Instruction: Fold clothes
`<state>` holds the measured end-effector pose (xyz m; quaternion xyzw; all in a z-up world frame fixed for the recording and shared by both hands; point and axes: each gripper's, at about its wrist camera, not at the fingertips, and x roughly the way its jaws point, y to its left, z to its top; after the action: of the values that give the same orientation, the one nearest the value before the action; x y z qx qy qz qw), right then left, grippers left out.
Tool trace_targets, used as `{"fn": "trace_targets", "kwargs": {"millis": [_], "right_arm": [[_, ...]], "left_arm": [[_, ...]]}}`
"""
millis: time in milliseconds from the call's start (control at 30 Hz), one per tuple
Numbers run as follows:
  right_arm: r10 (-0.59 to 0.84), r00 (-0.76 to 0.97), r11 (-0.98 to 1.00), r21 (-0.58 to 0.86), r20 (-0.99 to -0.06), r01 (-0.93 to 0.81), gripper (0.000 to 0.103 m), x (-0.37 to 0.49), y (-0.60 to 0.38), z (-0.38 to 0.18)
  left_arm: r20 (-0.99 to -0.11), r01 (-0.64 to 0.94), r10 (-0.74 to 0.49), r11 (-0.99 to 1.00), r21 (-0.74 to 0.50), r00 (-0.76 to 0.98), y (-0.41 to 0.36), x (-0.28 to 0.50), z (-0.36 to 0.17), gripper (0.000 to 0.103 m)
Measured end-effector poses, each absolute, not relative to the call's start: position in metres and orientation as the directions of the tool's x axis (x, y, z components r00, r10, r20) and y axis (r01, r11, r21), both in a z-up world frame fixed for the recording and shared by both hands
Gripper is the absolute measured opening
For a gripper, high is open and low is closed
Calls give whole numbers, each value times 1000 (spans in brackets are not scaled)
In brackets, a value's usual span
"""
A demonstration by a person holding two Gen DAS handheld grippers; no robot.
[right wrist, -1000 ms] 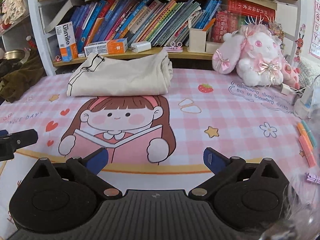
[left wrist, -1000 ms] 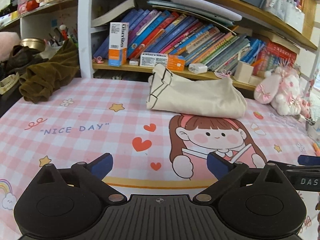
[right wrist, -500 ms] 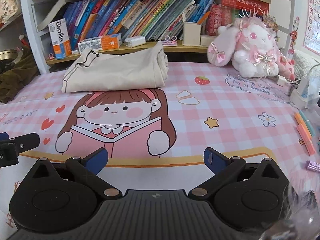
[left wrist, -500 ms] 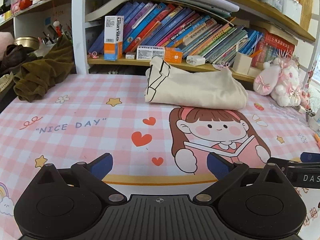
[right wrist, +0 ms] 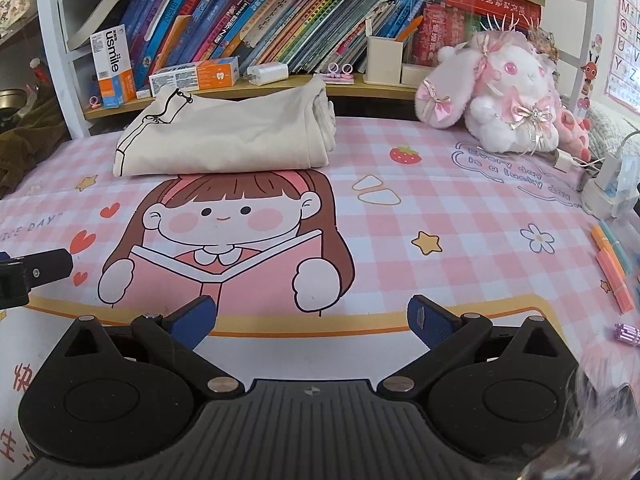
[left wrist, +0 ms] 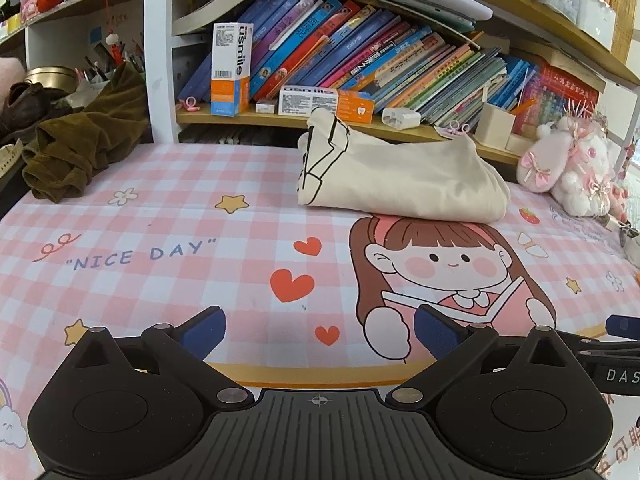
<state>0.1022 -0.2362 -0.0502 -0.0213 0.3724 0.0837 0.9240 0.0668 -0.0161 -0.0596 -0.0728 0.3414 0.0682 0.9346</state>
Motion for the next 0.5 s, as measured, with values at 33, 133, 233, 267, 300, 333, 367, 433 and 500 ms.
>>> {"fn": "trace_targets", "kwargs": {"millis": [33,133,233,267,300,333,367,433,500], "right_arm": [[139,710,985,23,-690,-171,103,102,-236,-50],[144,715,984,23,-685,-176,103,104,-236,-48],[148,718,983,25,-680,-180,103,105,-235,-47],[150,720,983,25,-678,-180,103,105,-236,-47],[151,719,983,26,-678,-182,103,106,-236,-47],[153,719,983,27,-678,-183,103,106,-236,-47],[156,719,982,28,-678,-186,103,106,-235,-47],[162,719,981,29,-676,-193,103,106,-235,-47],[166,720,980,29,-674,-199,103,106,-234,-47]], "left_arm": [[-647,-179,79,980,-91,758,-16,68,-60,102],[-644,-189,83,977,-98,761,-15,69,-60,102],[-642,-192,95,978,-84,761,-16,70,-61,102],[-642,-192,99,978,-77,761,-17,71,-61,102],[-641,-191,99,979,-75,761,-17,71,-61,102],[-641,-189,98,979,-74,761,-17,71,-61,102],[-640,-187,98,980,-73,762,-17,71,-61,102],[-636,-182,96,981,-72,766,-18,71,-60,102],[-632,-177,94,982,-70,770,-19,72,-59,102]]}}
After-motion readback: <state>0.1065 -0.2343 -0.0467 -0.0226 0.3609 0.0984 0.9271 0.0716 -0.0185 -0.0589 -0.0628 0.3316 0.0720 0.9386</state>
